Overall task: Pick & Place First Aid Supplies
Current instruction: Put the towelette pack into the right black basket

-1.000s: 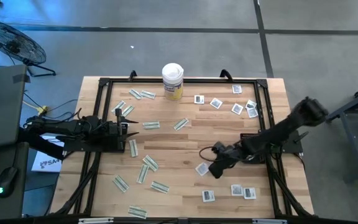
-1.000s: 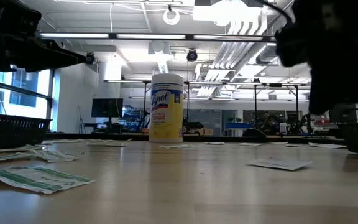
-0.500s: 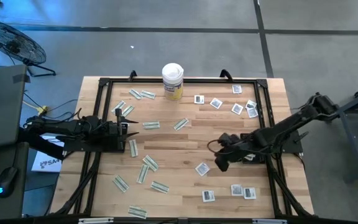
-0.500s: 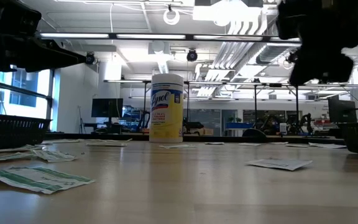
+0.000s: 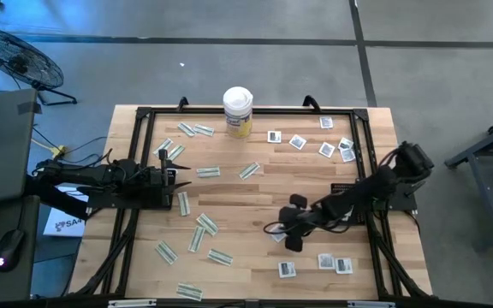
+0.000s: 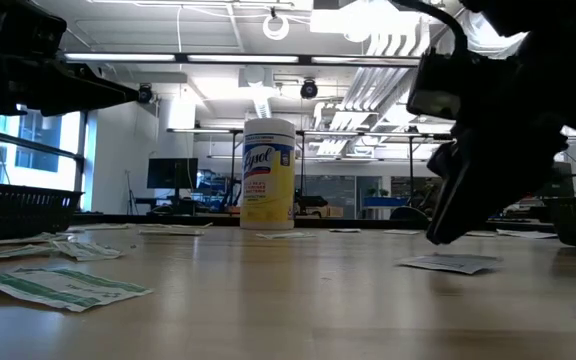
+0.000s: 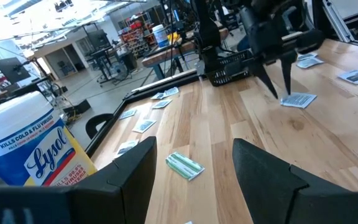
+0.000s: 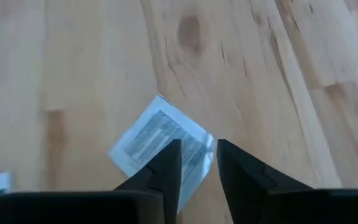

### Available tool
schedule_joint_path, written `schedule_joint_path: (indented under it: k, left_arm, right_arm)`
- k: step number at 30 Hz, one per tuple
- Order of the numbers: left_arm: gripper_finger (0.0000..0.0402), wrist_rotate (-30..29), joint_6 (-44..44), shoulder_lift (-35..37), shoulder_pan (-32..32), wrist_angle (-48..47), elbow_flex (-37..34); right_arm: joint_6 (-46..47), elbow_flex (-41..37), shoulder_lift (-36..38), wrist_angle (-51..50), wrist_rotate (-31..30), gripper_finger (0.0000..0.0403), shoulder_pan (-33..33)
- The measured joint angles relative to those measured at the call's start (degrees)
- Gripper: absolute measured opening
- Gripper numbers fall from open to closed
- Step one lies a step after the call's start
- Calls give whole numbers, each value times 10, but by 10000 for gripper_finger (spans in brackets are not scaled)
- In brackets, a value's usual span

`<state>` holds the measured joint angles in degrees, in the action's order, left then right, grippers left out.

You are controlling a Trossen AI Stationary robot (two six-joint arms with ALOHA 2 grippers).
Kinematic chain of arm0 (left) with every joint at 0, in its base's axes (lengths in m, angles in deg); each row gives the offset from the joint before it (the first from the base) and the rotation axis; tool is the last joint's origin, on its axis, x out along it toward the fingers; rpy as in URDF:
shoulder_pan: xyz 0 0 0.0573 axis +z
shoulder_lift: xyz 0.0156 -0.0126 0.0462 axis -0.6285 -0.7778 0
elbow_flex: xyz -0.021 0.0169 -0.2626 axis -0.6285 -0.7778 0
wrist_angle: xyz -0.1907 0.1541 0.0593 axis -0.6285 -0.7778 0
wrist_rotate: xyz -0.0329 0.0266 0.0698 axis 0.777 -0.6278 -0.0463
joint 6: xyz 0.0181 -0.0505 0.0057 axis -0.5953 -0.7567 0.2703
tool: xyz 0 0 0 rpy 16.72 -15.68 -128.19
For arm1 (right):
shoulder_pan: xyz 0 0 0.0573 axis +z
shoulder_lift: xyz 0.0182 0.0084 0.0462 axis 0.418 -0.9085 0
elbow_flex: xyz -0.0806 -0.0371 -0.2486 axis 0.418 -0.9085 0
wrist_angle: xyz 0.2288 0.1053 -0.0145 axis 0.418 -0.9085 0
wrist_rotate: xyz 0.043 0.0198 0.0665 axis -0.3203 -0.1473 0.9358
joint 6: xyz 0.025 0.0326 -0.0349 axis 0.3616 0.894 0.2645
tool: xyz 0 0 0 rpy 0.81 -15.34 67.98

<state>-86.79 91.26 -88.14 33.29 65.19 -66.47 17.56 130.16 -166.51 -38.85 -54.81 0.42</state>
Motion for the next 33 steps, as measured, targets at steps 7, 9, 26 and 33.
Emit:
schedule_joint_path:
  k: [7,9,26,33]
  left_arm:
    - [206,0,0,0,0,0,0]
    - [206,0,0,0,0,0,0]
    - [206,0,0,0,0,0,0]
    - [206,0,0,0,0,0,0]
  right_arm:
    - [-58,0,-11,31,-4,98,0]
    - [-65,0,-14,30,-15,98,0]
    - [-73,-3,-51,20,-51,91,-1]
    - [-70,-3,-53,6,-60,17,-1]
